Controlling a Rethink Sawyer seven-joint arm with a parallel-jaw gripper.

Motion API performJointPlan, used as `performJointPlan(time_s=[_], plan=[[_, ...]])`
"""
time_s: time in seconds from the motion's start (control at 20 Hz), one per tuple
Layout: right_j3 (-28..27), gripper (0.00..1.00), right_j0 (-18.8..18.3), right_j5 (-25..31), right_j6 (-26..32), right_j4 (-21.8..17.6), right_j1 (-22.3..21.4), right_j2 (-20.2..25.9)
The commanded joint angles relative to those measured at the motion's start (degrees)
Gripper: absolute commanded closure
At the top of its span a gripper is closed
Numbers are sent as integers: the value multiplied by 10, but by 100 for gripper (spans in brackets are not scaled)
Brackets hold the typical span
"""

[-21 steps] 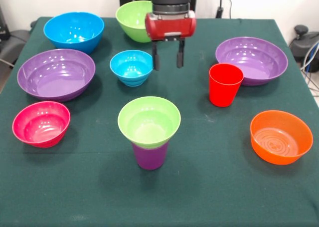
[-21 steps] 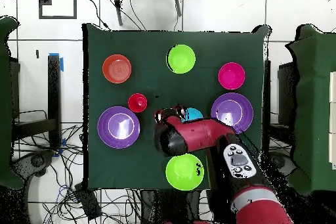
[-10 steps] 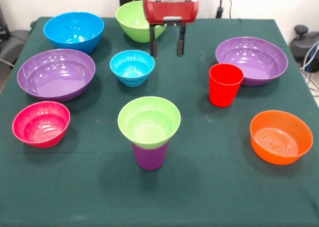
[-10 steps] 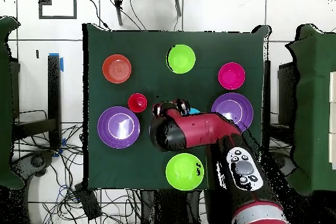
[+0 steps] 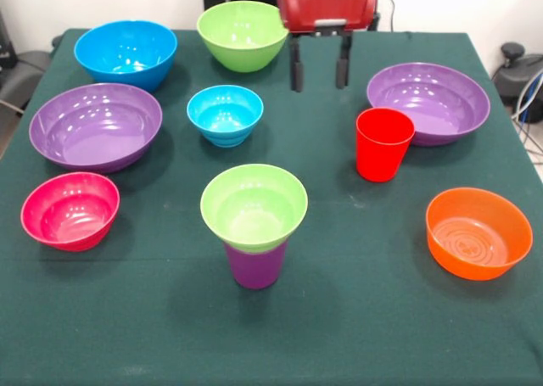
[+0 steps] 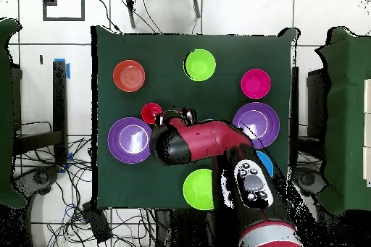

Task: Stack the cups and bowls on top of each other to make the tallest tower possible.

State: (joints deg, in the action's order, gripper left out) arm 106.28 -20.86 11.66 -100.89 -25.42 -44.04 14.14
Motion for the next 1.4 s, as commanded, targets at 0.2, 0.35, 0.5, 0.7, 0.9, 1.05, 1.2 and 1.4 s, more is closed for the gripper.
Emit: performJointPlan(time_s=[0.2, 0.35, 0.5, 0.7, 0.9, 1.05, 1.2, 1.4], plan=[[6, 0, 43, 2, -72, 10, 48, 5], [2, 0, 47, -7, -75, 10, 56, 1], [-1, 0, 46, -12, -75, 11, 60, 2], [-7, 0, 44, -18, -73, 7, 66, 0], [-5, 0, 28, -29, -61, -3, 71, 8], [-14, 0, 16, -25, -50, -5, 77, 18], [-24, 0, 12, -20, -44, -4, 82, 23], [-21, 0, 13, -31, -49, -5, 85, 23]])
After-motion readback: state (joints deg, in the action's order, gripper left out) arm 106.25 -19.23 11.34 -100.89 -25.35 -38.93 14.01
